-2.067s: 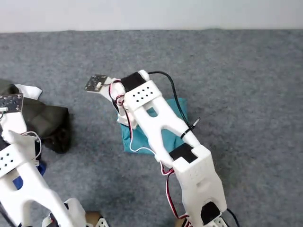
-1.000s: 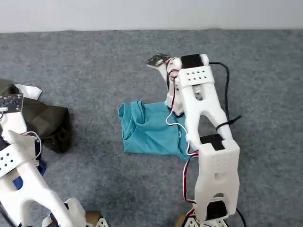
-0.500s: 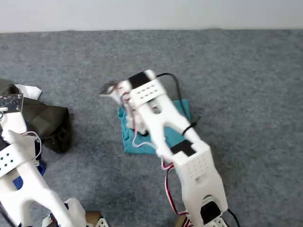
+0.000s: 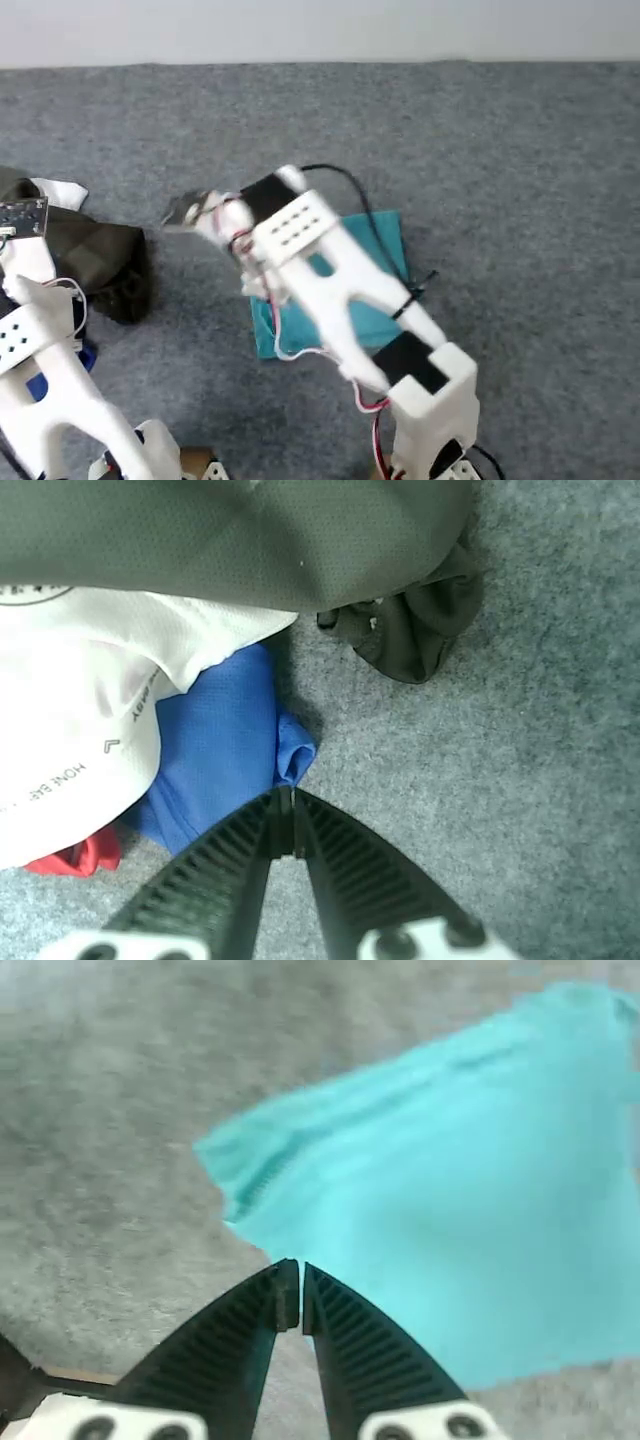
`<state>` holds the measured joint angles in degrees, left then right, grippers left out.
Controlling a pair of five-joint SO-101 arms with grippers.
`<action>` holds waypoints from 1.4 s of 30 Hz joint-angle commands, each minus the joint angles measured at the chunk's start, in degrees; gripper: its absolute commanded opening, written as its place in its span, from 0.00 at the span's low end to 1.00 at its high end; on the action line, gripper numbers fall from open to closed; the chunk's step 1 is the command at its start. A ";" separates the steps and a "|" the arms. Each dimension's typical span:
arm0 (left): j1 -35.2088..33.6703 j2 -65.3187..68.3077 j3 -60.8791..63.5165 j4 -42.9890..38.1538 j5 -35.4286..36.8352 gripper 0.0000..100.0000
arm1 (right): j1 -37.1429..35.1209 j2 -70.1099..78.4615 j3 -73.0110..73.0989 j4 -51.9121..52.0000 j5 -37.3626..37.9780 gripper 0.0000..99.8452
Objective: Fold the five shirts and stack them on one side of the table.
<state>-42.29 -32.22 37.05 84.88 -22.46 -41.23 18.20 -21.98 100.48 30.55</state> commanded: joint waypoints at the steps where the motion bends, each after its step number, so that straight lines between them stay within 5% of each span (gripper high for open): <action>1: 0.26 -1.76 -1.71 0.09 0.00 0.01 | 4.88 -3.74 0.09 2.33 -0.44 0.01; 24: 0.26 -1.76 -1.54 0.26 0.00 0.01 | 5.32 10.51 -5.45 -24.48 -0.35 0.01; 31: 0.26 -1.58 -1.54 0.18 0.00 0.01 | 5.23 10.51 -5.63 -26.33 -0.70 0.19; 42: 0.35 -1.49 -1.45 0.18 0.00 0.01 | 3.82 14.99 -5.71 -32.84 -0.70 0.19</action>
<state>-42.29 -32.22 37.05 84.88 -22.46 -37.01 33.05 -24.70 69.63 30.37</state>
